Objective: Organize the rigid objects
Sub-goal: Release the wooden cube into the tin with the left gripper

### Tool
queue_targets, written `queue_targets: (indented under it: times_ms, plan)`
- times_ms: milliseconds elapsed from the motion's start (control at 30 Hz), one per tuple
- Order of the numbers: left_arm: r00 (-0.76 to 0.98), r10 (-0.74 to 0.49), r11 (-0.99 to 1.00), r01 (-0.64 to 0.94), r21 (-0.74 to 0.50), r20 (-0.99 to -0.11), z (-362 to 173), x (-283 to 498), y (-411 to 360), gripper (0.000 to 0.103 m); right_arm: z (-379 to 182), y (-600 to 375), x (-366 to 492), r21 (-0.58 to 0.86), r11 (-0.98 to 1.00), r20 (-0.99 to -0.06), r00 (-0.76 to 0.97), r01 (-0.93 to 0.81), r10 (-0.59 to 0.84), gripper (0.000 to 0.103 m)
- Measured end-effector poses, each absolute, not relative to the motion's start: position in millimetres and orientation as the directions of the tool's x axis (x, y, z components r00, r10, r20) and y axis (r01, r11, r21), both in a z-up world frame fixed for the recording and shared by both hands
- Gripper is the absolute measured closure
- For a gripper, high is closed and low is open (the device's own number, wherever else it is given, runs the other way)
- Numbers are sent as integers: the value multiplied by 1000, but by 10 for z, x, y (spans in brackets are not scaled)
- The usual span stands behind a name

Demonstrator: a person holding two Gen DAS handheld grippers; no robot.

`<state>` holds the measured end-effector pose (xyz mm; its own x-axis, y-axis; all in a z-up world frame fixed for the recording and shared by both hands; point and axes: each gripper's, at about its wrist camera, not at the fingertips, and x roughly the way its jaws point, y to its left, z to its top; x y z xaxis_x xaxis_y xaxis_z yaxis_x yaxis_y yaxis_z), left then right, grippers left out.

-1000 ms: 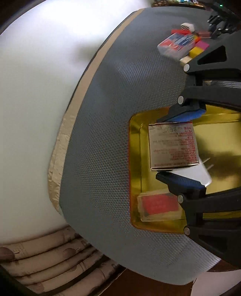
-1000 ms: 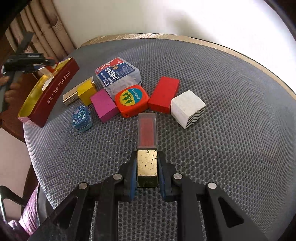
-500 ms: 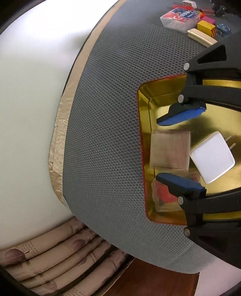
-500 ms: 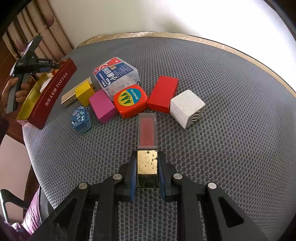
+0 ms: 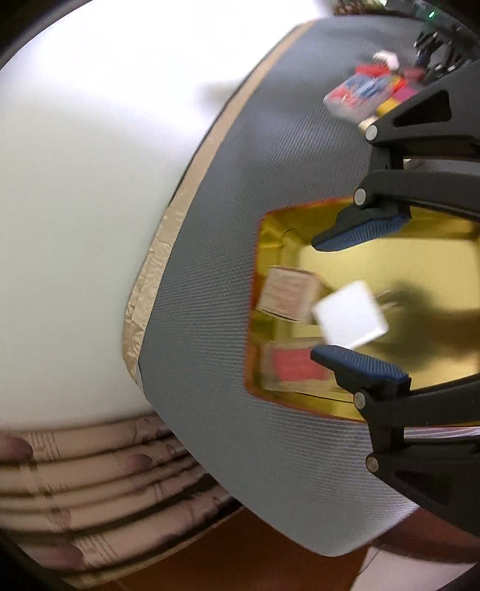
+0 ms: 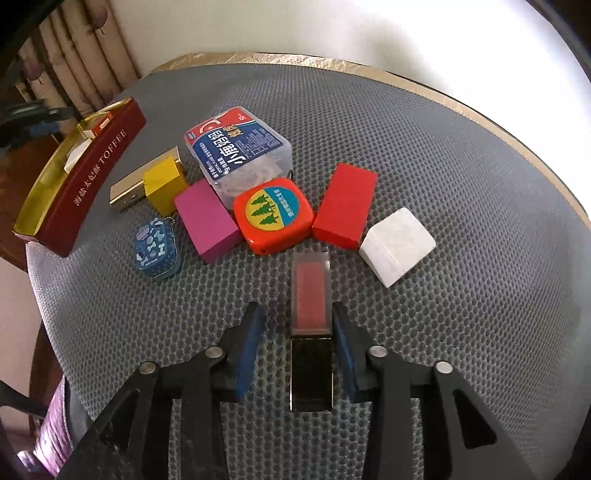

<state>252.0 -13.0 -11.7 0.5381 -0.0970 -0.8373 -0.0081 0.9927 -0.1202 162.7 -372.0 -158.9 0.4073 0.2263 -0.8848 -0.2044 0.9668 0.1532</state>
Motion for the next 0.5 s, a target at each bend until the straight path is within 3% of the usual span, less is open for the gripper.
queue_targets:
  times_ms: [167, 267, 500]
  plan:
    - [541, -126, 975, -85, -203, -831, 1, 1761, 39, 48, -1584, -3782, 1558, 205, 961, -865, 425, -185, 266, 84]
    - [544, -123, 956, -158, -246, -830, -59, 1358, 203, 48, -1538, -3886, 1481, 337, 929, -830, 418, -152, 370, 84]
    - [546, -25, 944, -262, -199, -838, -344, 769, 434, 47, -1168, -3749, 1527, 559, 816, -714, 415, -146, 564, 84]
